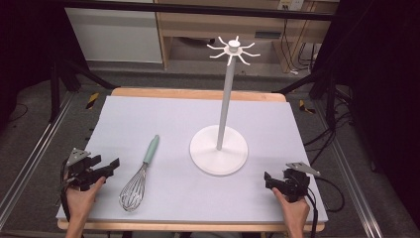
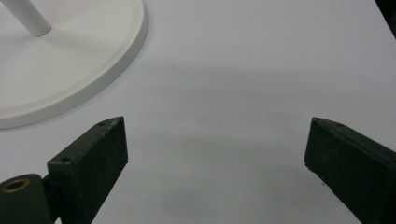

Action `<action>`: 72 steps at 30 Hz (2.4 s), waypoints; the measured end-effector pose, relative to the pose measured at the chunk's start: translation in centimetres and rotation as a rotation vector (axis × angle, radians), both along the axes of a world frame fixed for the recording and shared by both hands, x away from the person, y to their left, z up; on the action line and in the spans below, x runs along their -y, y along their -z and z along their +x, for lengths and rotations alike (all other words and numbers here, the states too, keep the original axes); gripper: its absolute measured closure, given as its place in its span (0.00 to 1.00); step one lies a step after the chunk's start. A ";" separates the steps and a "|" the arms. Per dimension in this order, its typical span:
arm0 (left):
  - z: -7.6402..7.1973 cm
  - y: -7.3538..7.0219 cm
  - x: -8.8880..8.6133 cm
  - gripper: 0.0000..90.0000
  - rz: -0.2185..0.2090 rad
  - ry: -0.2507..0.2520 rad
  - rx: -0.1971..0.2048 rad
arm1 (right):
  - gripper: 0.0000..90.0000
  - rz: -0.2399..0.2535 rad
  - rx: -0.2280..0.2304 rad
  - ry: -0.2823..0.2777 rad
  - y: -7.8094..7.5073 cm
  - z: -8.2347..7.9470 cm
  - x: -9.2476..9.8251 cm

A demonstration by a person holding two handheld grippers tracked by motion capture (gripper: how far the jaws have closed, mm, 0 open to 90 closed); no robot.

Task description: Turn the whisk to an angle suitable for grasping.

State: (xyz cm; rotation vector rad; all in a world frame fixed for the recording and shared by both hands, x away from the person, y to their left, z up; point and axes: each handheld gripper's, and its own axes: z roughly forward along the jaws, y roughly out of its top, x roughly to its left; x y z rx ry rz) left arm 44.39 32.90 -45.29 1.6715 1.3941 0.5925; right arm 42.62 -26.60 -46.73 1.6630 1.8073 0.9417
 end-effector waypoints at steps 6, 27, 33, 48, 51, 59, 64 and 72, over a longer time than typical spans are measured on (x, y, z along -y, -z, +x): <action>-0.2 -0.7 0.5 0.29 -0.007 0.010 0.009 | 0.09 -0.001 -0.003 -0.005 0.0 -0.2 0.4; 0.0 -2.5 3.8 0.40 0.005 0.109 0.012 | 0.10 -0.028 -0.010 -0.021 0.0 -0.1 0.1; 0.4 -3.2 4.8 0.41 0.025 0.135 0.012 | 0.10 -0.025 -0.012 -0.026 -0.1 -0.2 0.1; 1.5 -4.4 6.1 0.49 0.087 0.182 -0.027 | 0.11 -0.028 -0.019 -0.044 -0.2 -0.1 -0.3; 2.2 -4.7 6.6 0.49 0.110 0.194 -0.041 | 0.11 -0.026 -0.021 -0.045 -0.2 -0.1 -0.4; 3.6 -5.0 7.7 0.50 0.155 0.218 -0.087 | 0.11 -0.040 -0.014 -0.059 -0.2 0.0 -0.5; 4.3 -4.7 8.2 0.51 0.177 0.225 -0.106 | 0.11 -0.040 -0.019 -0.058 -0.2 0.0 -0.6; 5.3 -3.5 9.3 0.53 0.200 0.239 -0.143 | 0.11 -0.042 -0.025 -0.064 -0.1 0.0 -0.6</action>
